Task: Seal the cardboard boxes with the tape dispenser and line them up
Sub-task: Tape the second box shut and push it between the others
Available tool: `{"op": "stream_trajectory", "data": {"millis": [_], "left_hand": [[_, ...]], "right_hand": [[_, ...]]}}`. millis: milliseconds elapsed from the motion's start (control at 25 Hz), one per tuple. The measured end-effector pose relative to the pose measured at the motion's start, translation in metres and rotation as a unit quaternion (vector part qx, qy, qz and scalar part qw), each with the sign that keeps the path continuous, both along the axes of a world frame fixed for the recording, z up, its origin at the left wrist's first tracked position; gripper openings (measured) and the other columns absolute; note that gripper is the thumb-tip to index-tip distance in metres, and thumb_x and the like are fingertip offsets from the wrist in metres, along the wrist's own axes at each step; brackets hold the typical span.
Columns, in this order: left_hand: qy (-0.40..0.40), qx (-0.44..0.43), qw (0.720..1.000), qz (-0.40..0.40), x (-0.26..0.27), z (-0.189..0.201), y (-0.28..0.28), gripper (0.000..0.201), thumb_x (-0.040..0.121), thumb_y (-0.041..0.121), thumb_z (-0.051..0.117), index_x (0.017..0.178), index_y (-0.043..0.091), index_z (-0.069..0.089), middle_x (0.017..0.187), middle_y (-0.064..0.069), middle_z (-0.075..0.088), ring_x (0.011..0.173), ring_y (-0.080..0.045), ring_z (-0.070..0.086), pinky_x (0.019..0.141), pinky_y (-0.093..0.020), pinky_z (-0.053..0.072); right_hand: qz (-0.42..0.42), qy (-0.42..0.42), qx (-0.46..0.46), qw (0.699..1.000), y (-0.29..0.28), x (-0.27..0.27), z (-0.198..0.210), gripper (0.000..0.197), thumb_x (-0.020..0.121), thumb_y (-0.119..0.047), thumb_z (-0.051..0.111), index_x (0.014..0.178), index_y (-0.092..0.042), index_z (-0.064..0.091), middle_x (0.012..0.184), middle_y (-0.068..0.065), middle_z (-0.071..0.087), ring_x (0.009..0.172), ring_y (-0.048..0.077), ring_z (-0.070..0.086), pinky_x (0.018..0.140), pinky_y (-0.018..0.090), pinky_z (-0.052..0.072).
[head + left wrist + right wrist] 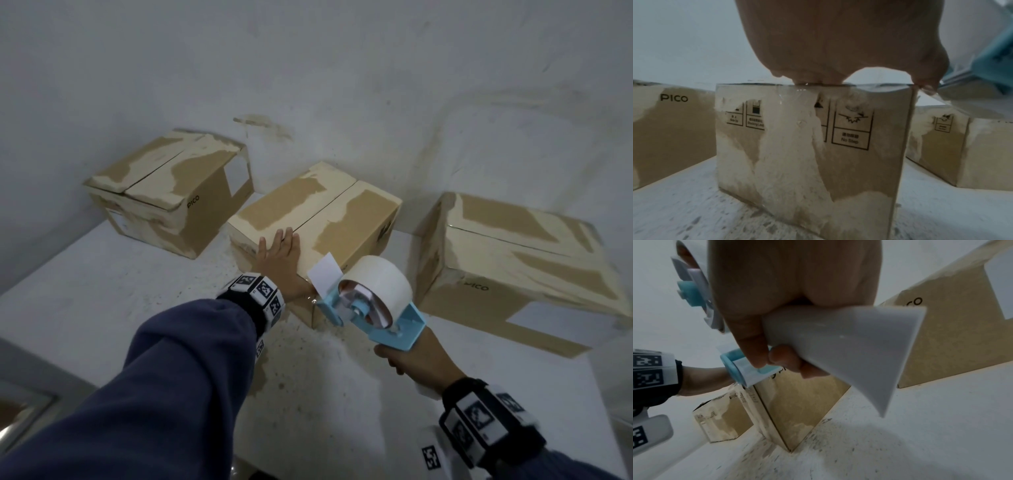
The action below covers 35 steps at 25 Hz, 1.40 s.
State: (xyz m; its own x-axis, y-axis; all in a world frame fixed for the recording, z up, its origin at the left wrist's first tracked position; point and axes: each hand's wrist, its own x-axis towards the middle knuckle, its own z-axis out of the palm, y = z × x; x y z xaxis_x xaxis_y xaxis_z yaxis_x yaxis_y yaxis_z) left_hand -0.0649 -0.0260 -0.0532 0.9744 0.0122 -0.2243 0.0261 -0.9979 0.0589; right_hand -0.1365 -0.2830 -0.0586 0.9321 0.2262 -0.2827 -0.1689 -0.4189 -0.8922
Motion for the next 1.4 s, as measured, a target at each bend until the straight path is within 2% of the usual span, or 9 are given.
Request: {"op": "stream_trajectory", "data": {"millis": [480,600,680,800,1000,1120,1200,1320,1400], "left_hand": [[-0.013,-0.004,1.0,0.015,-0.003,0.004,-0.007,0.105,0.082,0.067,0.043,0.149,0.004,-0.007,0.158,-0.013,-0.014,0.147,-0.028,-0.013,0.118,-0.049,-0.005],[-0.085,-0.061,0.994,-0.009,-0.021,0.003,-0.024,0.08,0.09,0.046,0.05,0.149,0.005,0.013,0.159,-0.014,0.004,0.148,-0.026,0.0,0.119,-0.042,0.005],[-0.111,-0.105,0.988,-0.029,-0.034,-0.003,-0.03,0.061,0.097,0.032,0.043,0.148,0.006,0.023,0.158,-0.014,0.016,0.147,-0.026,0.009,0.119,-0.041,0.011],[-0.106,-0.119,0.987,-0.017,-0.033,-0.009,-0.028,0.058,0.098,0.033,0.036,0.149,0.007,0.022,0.158,-0.011,0.017,0.148,-0.024,0.009,0.119,-0.04,0.011],[-0.14,-0.122,0.983,-0.006,-0.027,-0.018,-0.025,0.057,0.094,0.027,0.049,0.143,0.004,0.035,0.153,-0.013,0.031,0.145,-0.027,0.021,0.116,-0.042,0.023],[-0.101,-0.069,0.991,-0.058,-0.022,-0.024,-0.019,0.062,0.067,0.02,0.079,0.12,-0.006,0.058,0.125,-0.026,0.059,0.121,-0.042,0.053,0.092,-0.052,0.05],[-0.073,-0.033,0.994,-0.074,-0.018,-0.032,-0.014,0.066,0.054,0.024,0.084,0.109,-0.007,0.064,0.112,-0.026,0.065,0.108,-0.043,0.061,0.079,-0.053,0.055],[-0.074,-0.006,0.992,-0.102,-0.017,-0.024,-0.015,0.054,0.063,0.032,0.064,0.099,-0.007,0.067,0.102,-0.025,0.068,0.097,-0.039,0.066,0.07,-0.048,0.058],[-0.098,-0.035,0.989,-0.1,-0.02,-0.02,-0.013,0.053,0.07,0.038,0.048,0.093,-0.005,0.069,0.096,-0.022,0.07,0.09,-0.035,0.069,0.064,-0.041,0.059]], "right_hand": [[0.02,-0.043,-0.015,0.999,-0.017,0.0,0.01,0.016,0.072,0.001,0.07,0.082,0.004,0.058,0.054,-0.003,0.056,0.044,0.007,0.048,0.044,0.024,0.039],[0.011,-0.032,-0.02,0.999,-0.011,0.005,0.004,0.013,0.071,0.0,0.07,0.08,-0.001,0.061,0.049,-0.007,0.058,0.044,0.006,0.049,0.046,0.025,0.04],[0.011,-0.025,-0.021,0.999,-0.008,0.007,0.0,0.014,0.071,0.0,0.069,0.075,-0.009,0.06,0.047,-0.011,0.059,0.042,0.002,0.05,0.045,0.023,0.04],[0.026,-0.018,-0.023,0.999,-0.004,0.01,-0.004,0.018,0.073,0.002,0.067,0.073,-0.013,0.057,0.045,-0.019,0.059,0.04,-0.003,0.05,0.042,0.015,0.038],[0.022,-0.004,-0.008,1.0,0.006,0.014,-0.019,0.019,0.073,0.006,0.064,0.072,-0.011,0.056,0.041,-0.018,0.056,0.037,-0.003,0.047,0.039,0.012,0.035],[-0.001,0.026,0.007,1.0,0.011,0.015,-0.03,0.021,0.072,0.008,0.063,0.068,-0.011,0.054,0.037,-0.011,0.052,0.034,0.0,0.043,0.038,0.016,0.033],[-0.005,0.047,0.014,0.999,0.013,0.011,-0.036,0.023,0.073,0.008,0.064,0.063,-0.009,0.052,0.036,-0.006,0.049,0.033,0.005,0.041,0.038,0.02,0.034],[-0.006,0.042,0.012,0.999,0.009,0.012,-0.037,0.031,0.074,0.009,0.065,0.057,-0.011,0.048,0.037,-0.005,0.049,0.032,0.005,0.042,0.038,0.018,0.035],[-0.017,0.033,0.017,0.999,0.002,0.015,-0.032,0.031,0.074,0.009,0.065,0.057,-0.011,0.049,0.038,-0.005,0.05,0.034,0.006,0.043,0.04,0.021,0.037]]}}
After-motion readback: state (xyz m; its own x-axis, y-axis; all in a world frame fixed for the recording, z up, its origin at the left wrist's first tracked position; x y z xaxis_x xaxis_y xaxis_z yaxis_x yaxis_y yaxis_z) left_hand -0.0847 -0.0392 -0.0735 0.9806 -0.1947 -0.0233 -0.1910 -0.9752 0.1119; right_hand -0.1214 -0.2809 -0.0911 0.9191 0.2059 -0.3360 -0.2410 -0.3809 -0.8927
